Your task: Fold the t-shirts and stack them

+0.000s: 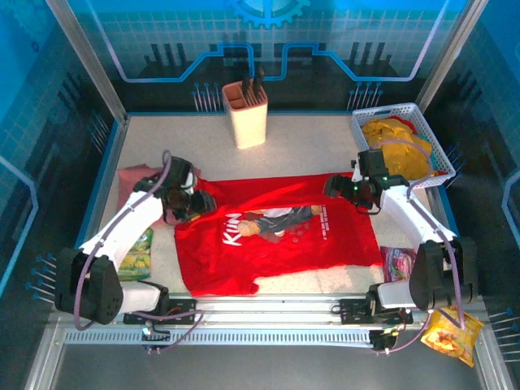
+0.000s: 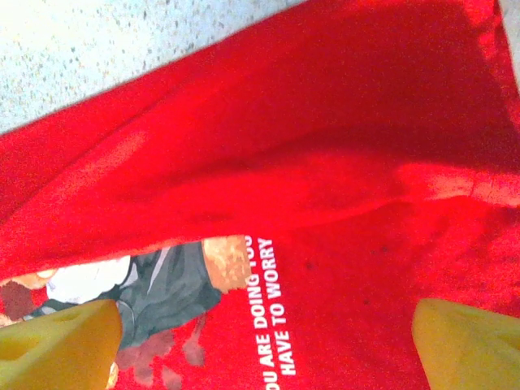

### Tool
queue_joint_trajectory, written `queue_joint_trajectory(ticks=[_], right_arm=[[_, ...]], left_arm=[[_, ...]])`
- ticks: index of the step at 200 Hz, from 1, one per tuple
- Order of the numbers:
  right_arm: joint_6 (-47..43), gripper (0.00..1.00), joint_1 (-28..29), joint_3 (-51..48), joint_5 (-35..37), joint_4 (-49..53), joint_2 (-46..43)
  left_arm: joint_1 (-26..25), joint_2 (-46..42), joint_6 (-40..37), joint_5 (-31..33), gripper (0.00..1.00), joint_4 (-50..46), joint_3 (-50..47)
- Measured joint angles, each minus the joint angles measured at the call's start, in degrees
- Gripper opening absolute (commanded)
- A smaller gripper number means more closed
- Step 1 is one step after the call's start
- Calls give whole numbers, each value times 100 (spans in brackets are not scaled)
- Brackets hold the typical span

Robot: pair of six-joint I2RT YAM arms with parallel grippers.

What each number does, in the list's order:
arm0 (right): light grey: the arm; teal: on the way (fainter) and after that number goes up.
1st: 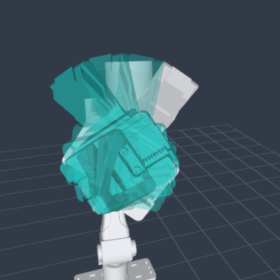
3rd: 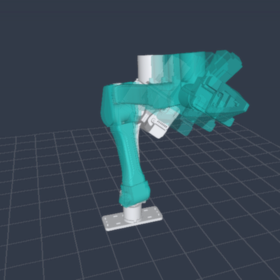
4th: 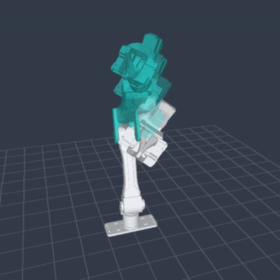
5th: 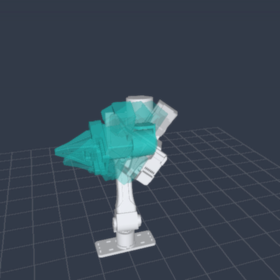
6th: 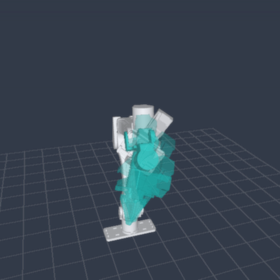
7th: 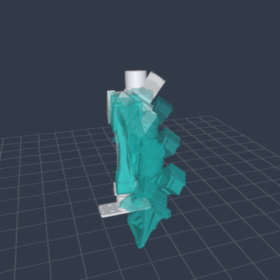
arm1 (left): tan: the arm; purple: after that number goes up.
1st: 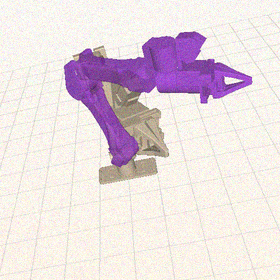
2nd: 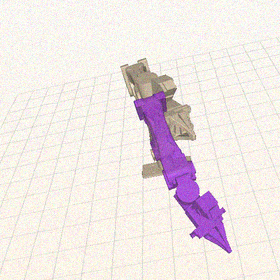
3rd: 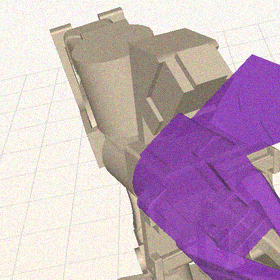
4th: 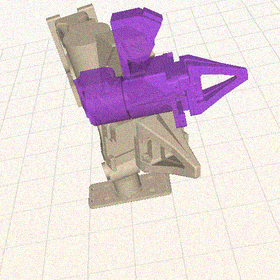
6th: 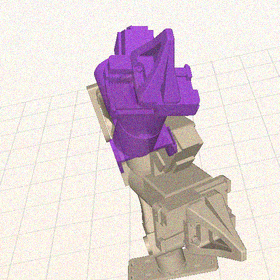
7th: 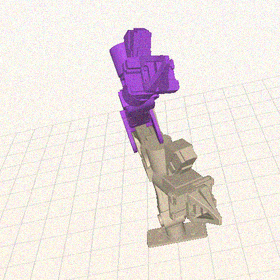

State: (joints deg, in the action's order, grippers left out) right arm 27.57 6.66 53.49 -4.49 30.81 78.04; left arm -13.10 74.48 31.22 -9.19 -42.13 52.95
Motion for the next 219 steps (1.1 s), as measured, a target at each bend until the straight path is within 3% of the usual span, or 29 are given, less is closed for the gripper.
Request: queue_joint_trajectory(ticks=[26, 65, 110, 179, 206, 219], right_arm=[[142, 93, 129, -212, -7, -92, -107], [267, 93, 186, -437, 0, -210, -164], [313, 93, 192, -468, -2, -238, -173], [310, 92, 192, -492, -11, -321, -170], [310, 92, 192, -511, -31, -350, -164], [308, 92, 192, -516, -37, -350, -162]], left_arm=[[-402, -15, 313, 107, 55, 326, -662], [-450, 476, 514, 149, 53, 743, -798], [-466, 1279, 470, 570, 56, 804, -459], [-466, 1508, 181, 1432, 55, 555, 310], [-466, 1947, 70, 1589, 53, 485, 527], [-466, 2107, 22, 1641, 47, 466, 551]])
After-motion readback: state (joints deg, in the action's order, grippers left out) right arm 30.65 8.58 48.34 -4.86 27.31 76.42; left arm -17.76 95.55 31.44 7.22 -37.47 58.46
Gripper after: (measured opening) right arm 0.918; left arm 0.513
